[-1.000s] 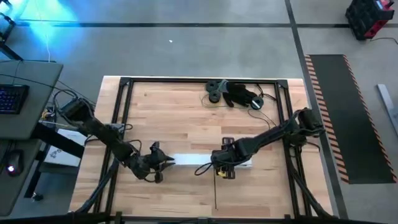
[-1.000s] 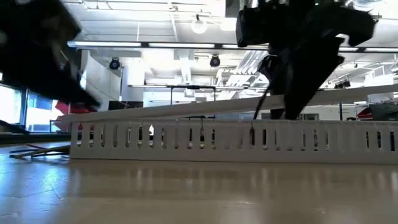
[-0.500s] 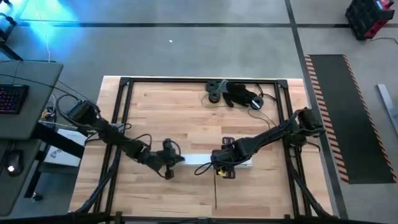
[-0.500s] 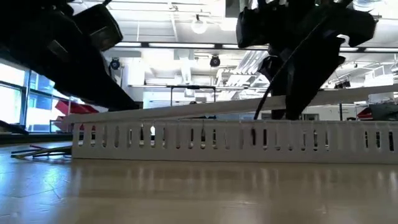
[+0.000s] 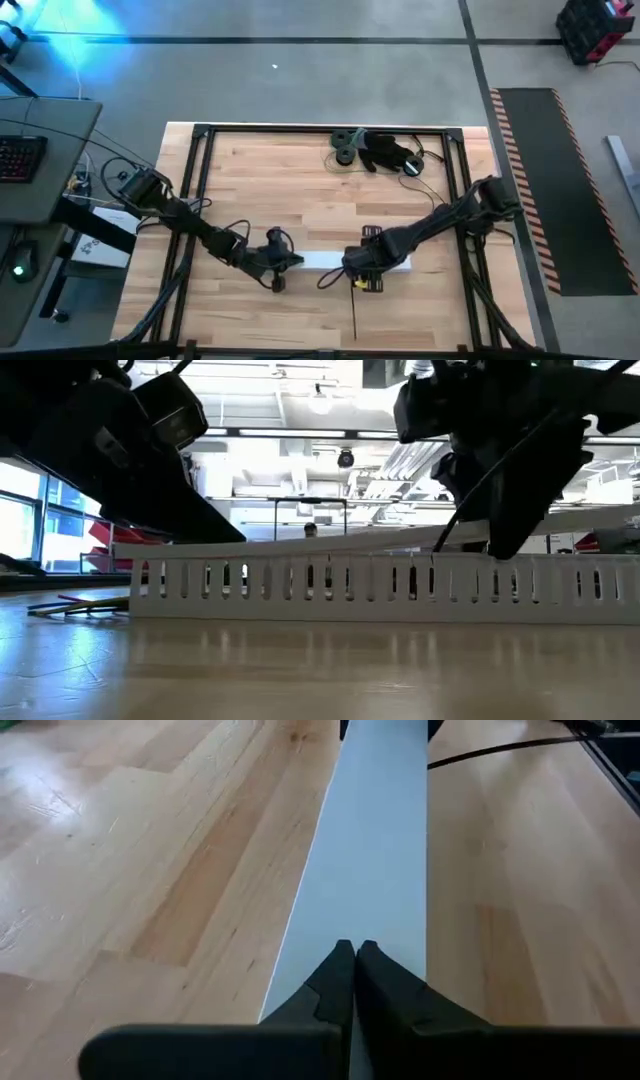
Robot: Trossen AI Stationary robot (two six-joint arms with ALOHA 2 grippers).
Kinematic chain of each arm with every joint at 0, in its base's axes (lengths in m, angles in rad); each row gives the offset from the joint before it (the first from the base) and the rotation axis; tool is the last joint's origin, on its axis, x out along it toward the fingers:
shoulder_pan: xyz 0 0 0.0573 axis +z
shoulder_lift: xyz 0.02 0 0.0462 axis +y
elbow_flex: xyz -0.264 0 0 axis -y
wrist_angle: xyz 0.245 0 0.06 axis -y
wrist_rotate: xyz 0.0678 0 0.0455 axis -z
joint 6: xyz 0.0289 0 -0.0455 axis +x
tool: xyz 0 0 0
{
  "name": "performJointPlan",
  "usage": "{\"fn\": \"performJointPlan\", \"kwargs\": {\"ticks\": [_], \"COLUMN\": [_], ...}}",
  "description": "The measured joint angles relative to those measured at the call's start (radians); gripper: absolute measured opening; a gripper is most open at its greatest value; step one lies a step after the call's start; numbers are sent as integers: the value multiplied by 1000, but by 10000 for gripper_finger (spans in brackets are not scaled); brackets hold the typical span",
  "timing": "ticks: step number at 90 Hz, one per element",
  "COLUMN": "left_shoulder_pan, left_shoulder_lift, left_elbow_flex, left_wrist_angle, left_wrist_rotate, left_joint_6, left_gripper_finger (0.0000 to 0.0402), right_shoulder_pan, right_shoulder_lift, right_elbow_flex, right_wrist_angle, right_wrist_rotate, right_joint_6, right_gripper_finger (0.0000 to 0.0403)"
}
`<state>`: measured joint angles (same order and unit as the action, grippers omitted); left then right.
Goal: Ziptie cables
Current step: Close the white cable duct
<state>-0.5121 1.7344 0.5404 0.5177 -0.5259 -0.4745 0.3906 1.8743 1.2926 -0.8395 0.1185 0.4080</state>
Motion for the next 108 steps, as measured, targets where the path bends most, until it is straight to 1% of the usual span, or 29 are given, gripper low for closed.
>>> {"fn": "performJointPlan", "kwargs": {"ticks": [15,20,28,35,42,59,73,84,92,99,108], "left_shoulder_pan": [2,3,4,13,39,125,174,185,185,185,185], "left_shoulder_lift": [-3,-8,-22,-26,-20,80,208,279,295,296,296], "left_elbow_flex": [-3,7,42,83,131,223,278,299,299,298,298], "left_wrist_angle": [26,46,35,31,47,45,85,108,129,130,141], "left_wrist_rotate": [4,8,24,70,141,273,348,380,380,379,386], "left_joint_6": [17,35,81,137,183,248,221,202,191,191,192], "left_gripper_finger": [2,2,1,0,0,0,0,0,0,0,0], "right_shoulder_pan": [20,24,25,22,20,22,24,31,33,37,34], "right_shoulder_lift": [17,18,19,20,20,20,20,21,21,21,21], "right_elbow_flex": [3,3,3,4,4,3,1,-2,-2,-2,7], "right_wrist_angle": [2,4,5,37,37,55,29,3,0,1,56], "right_wrist_rotate": [22,20,19,24,29,29,19,3,2,7,27], "right_joint_6": [23,33,39,39,33,21,20,26,34,43,31], "right_gripper_finger": [204,204,204,204,204,204,204,204,205,224,268]}}
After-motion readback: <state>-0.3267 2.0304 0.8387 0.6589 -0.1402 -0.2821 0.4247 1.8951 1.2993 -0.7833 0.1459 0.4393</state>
